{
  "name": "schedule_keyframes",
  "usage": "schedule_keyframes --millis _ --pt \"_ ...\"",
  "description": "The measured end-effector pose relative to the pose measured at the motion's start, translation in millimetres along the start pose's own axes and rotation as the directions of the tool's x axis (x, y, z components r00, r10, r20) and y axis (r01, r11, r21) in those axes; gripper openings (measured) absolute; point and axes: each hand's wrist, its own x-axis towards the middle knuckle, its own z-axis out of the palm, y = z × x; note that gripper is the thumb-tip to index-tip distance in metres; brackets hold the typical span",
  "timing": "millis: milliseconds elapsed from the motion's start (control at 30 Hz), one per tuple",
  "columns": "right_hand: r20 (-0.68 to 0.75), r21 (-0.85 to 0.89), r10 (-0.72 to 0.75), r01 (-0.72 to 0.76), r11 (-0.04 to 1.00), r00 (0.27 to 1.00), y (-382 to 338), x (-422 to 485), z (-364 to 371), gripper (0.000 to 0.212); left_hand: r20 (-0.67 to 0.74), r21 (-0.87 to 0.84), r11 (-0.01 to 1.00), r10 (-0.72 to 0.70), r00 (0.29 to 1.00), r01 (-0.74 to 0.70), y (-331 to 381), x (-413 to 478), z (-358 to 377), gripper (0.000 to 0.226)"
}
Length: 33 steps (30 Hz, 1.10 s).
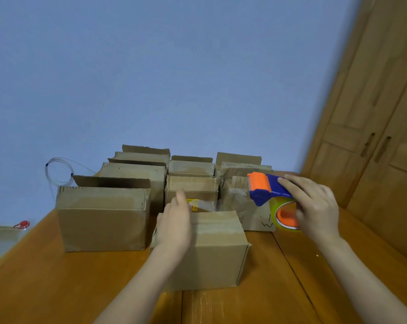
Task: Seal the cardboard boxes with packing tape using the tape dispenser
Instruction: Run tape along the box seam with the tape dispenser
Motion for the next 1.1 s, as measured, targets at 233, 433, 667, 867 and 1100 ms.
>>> schedule_keyframes --millis 233,433,667,867,1100 --pt "-0.008 0.019 0.019 -0.019 1.0 1.0 -5 -6 1 0.075 0.075 -0.175 0.983 0.076 0.994 -0.062 -14 7 1 0.048" --pt "-0.023 0.013 0.038 -0.037 0.999 0.999 -4 -6 -4 0.07 0.173 -0.292 0.948 0.18 0.968 -0.124 -25 12 -10 0.053" --pt "-0.041 0.001 0.047 -0.047 0.999 0.998 -6 -15 -13 0.058 0.018 -0.429 0.9 0.101 0.995 -0.083 -35 12 -11 0.017" --pt "0.063 -0.052 0.031 -0.027 0.998 0.998 -4 -44 -13 0.08 -0.01 -0.449 0.889 0.095 0.995 -0.089 -37 12 -11 0.013" --pt "0.152 -0.071 0.037 -0.026 0.997 0.988 1 -63 -14 0.086 -0.019 -0.342 0.931 0.132 0.991 -0.13 -31 4 -13 0.022"
